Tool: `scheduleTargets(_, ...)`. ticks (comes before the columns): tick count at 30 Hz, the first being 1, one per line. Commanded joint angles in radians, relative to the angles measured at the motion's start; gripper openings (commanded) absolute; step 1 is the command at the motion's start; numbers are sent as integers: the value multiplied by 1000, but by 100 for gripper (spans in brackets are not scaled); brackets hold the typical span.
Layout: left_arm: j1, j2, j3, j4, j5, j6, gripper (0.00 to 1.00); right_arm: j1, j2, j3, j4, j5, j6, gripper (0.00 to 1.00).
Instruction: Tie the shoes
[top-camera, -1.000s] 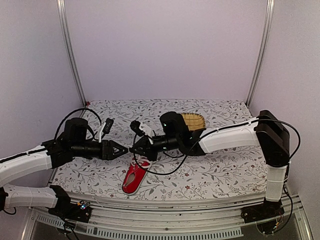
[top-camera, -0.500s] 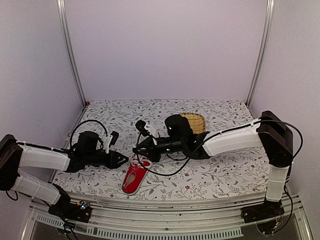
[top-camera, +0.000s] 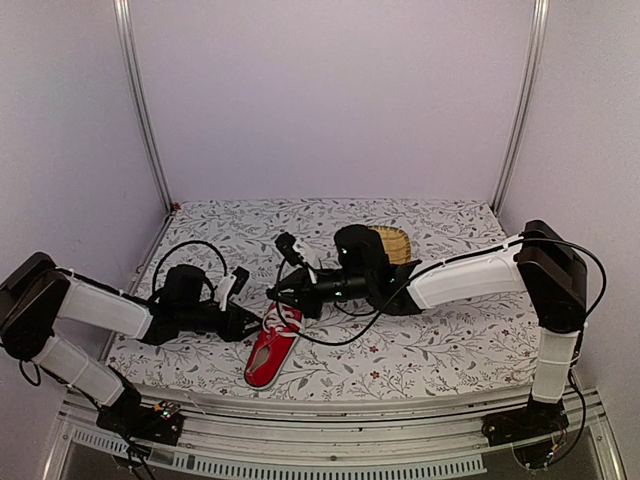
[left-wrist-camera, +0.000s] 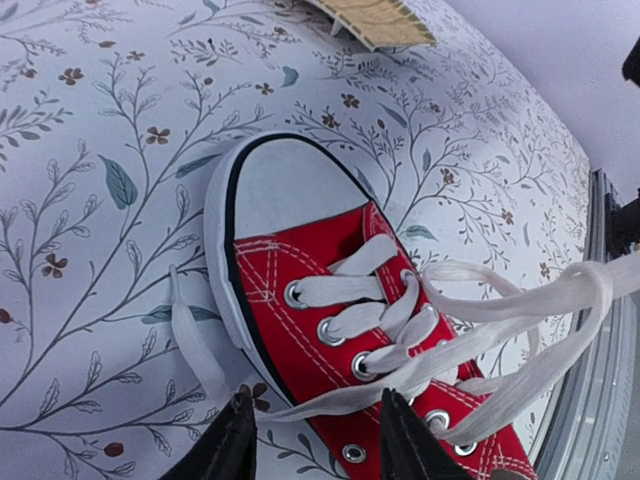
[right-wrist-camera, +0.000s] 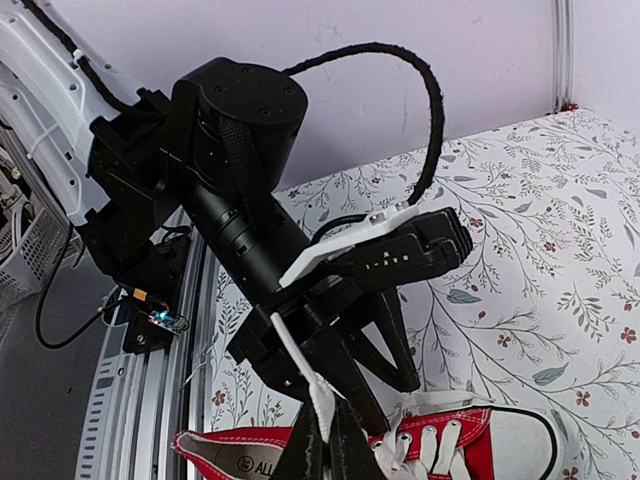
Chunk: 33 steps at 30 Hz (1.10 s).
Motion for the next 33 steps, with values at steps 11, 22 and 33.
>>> scheduleTargets(11, -56, 57, 38, 53, 28, 61, 52, -15, -38, -12, 38, -45, 31, 2)
scheduleTargets(22, -110, 79, 106, 9, -143, 145, 67, -19, -31, -9, 37, -73, 43, 2)
scheduleTargets(33, -130, 98, 124, -11, -173, 172, 24, -25, -44, -16, 41, -66, 54, 2)
